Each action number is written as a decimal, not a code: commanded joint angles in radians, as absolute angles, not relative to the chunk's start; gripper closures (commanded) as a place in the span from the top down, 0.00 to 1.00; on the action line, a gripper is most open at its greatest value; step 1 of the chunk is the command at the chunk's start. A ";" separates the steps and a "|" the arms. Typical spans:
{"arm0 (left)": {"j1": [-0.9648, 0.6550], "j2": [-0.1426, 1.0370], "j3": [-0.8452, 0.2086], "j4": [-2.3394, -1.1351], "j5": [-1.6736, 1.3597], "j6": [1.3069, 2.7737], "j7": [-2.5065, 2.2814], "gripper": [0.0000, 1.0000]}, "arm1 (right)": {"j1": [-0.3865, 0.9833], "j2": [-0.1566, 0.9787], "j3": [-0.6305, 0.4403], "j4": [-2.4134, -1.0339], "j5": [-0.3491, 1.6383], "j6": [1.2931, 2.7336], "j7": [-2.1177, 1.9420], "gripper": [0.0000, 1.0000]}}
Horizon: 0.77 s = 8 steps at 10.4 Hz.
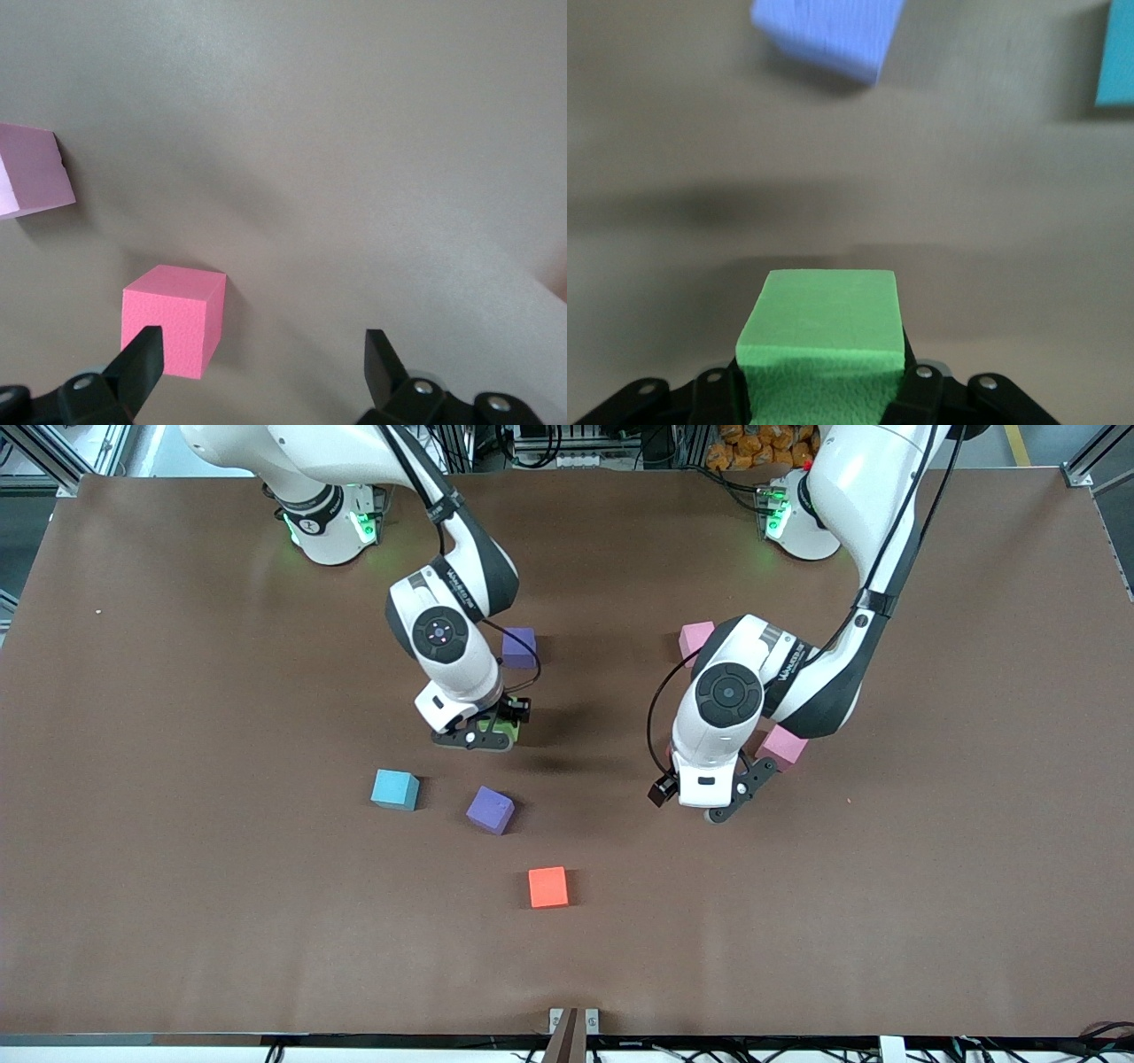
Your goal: Arrange blocks into number 1
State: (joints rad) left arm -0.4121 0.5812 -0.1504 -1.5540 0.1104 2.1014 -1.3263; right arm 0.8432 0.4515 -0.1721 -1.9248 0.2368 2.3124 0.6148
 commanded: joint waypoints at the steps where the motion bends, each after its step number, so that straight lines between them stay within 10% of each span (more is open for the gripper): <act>1: -0.402 0.575 -0.163 -1.554 0.127 2.092 -1.341 1.00 | 0.896 0.426 -0.178 -2.005 0.258 2.322 0.614 0.57; 8: -0.406 0.575 -0.163 -1.555 0.127 2.092 -1.358 1.00 | 0.997 0.428 -0.137 -2.083 0.291 2.381 0.681 0.58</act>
State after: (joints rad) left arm -0.4117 0.5812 -0.1524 -1.5540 0.1104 2.1014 -1.3359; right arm 0.9858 0.4514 -0.1485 -2.0398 0.2631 2.3470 0.6600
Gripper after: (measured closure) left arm 0.000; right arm 0.423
